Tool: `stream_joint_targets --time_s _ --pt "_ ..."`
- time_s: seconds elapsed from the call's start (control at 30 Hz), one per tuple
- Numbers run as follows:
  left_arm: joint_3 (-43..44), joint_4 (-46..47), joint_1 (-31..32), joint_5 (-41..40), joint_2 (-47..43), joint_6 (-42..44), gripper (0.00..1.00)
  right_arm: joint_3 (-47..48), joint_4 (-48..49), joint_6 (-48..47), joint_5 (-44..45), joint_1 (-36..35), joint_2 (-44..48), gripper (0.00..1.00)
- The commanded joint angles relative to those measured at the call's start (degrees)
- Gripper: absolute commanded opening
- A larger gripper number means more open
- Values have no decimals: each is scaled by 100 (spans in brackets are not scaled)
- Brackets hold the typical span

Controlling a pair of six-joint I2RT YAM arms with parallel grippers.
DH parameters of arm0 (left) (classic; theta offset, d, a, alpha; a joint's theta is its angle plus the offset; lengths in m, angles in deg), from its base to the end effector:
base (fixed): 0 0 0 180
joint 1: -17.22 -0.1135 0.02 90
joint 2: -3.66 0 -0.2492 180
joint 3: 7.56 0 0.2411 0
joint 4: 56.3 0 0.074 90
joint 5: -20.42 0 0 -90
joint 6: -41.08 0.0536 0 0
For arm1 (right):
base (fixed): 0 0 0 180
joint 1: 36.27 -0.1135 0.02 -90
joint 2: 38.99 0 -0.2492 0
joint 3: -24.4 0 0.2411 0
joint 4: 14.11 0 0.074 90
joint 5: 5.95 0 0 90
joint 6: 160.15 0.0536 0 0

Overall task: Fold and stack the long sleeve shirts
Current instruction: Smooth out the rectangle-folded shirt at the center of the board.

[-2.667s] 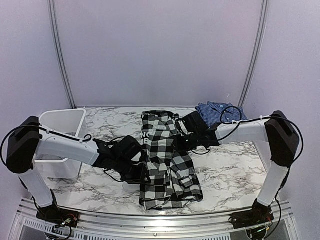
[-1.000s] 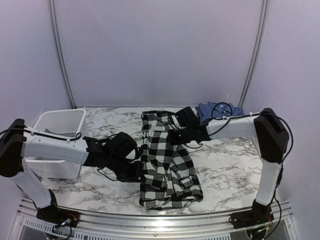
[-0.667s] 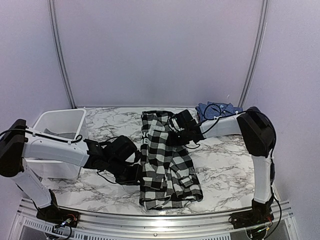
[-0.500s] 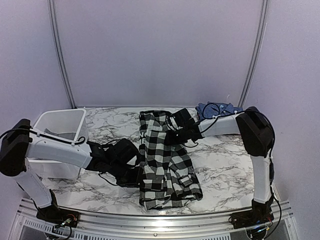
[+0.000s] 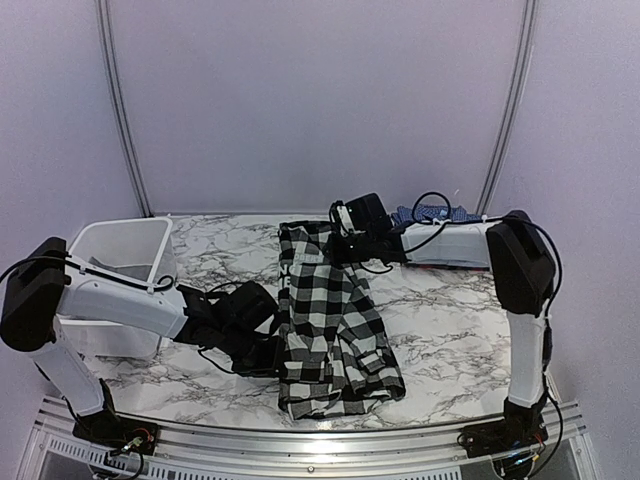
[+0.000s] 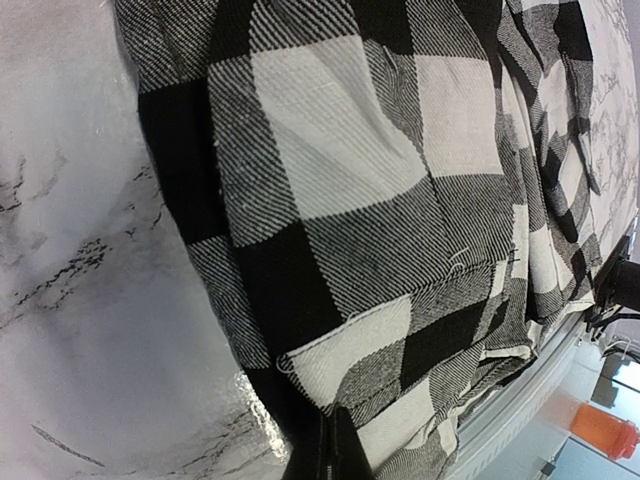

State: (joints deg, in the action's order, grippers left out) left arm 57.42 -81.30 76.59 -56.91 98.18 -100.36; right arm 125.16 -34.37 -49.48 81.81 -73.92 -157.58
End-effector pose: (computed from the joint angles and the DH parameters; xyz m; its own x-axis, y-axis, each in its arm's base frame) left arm 0.1543 -0.2836 0.1402 -0.9658 0.1338 -0.2219 0.2392 0.7897 -0.5650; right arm 0.3702 0.2882 0.1798 -0.6810 -0.0799 -0.7279 -0.4215 0.8557 0.3004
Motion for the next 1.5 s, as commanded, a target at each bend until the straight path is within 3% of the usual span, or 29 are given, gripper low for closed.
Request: stream_joint_targets --time_s 0.0,0.23,0.53,0.9,1.17,1.47 --pt "24 -23 61 -70 -11 -49 0 552 279 -142 -190 -6 -633 24" --pt "112 -21 180 -40 68 -77 0 1329 142 -218 -193 25 -1341 24" --pt "114 -13 239 -49 94 -117 0 1551 36 -274 -272 24 -1899 29" --pt "32 -5 276 -70 -5 -151 0 1867 -141 -349 -195 26 -1452 37" --pt "-81 -13 259 -239 -66 -156 1 2600 253 -373 -361 35 -2068 21" --pt "100 -39 250 -314 -95 -88 10 4233 528 -326 -947 158 -3567 19"
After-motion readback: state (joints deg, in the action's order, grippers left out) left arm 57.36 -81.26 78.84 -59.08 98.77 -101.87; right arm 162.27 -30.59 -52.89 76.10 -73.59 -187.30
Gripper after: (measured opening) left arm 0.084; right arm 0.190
